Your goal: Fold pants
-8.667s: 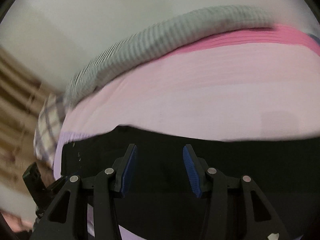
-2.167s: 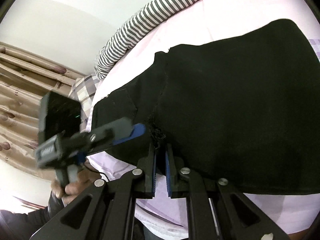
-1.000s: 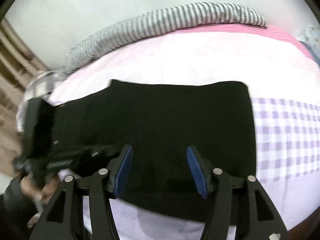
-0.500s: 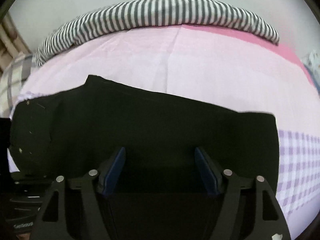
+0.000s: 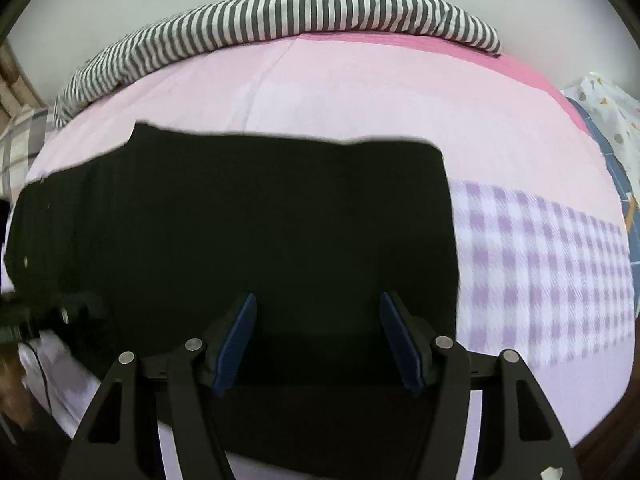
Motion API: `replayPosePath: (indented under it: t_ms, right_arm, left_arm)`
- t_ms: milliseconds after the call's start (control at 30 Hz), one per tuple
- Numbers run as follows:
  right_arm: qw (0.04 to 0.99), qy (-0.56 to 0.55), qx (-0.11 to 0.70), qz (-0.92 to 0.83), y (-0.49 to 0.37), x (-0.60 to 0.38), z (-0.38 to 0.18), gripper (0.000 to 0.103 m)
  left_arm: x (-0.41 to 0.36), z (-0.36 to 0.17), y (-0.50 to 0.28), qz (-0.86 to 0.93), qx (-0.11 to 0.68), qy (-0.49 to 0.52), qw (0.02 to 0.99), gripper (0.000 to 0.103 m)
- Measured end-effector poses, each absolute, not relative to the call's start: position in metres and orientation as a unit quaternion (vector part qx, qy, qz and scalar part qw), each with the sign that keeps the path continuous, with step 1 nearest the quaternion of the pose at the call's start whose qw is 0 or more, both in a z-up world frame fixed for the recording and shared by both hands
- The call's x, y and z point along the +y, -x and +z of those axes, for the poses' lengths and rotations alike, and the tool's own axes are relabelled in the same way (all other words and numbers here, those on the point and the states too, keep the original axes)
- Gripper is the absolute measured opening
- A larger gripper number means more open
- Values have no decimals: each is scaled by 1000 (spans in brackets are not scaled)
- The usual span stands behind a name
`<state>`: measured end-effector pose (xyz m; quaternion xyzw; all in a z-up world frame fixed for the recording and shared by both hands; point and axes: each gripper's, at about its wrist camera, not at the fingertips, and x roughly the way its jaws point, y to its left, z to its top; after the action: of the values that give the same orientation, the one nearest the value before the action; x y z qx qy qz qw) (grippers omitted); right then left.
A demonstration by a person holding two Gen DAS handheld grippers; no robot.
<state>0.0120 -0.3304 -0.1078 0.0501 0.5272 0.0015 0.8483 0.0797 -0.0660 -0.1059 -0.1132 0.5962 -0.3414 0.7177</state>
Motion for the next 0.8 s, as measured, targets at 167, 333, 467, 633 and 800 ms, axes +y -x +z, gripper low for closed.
replayPosePath:
  t_ms: [167,333,467,633,800]
  right_arm:
    - [846,-28,532,0,15,-319,-109,68]
    - [842,-38,538,2,24,-312,-106,69]
    - [842,-68,535,13,29,-309,-102,70]
    - [850,-165,498,51,32,-314,-85,69]
    - [852,-237,461,77,31,-319,-71,75]
  left_arm:
    - [-47,-99,-73,-328,587,120,730,19]
    - [-14,-82,-67,-317,563,170,744,24]
    - [39,-71,-59,-283,532,236,762,34]
    - [116,-70,-46,-233,493,341,766,35]
    - [172,-82,-36,-178,457,431,758,37]
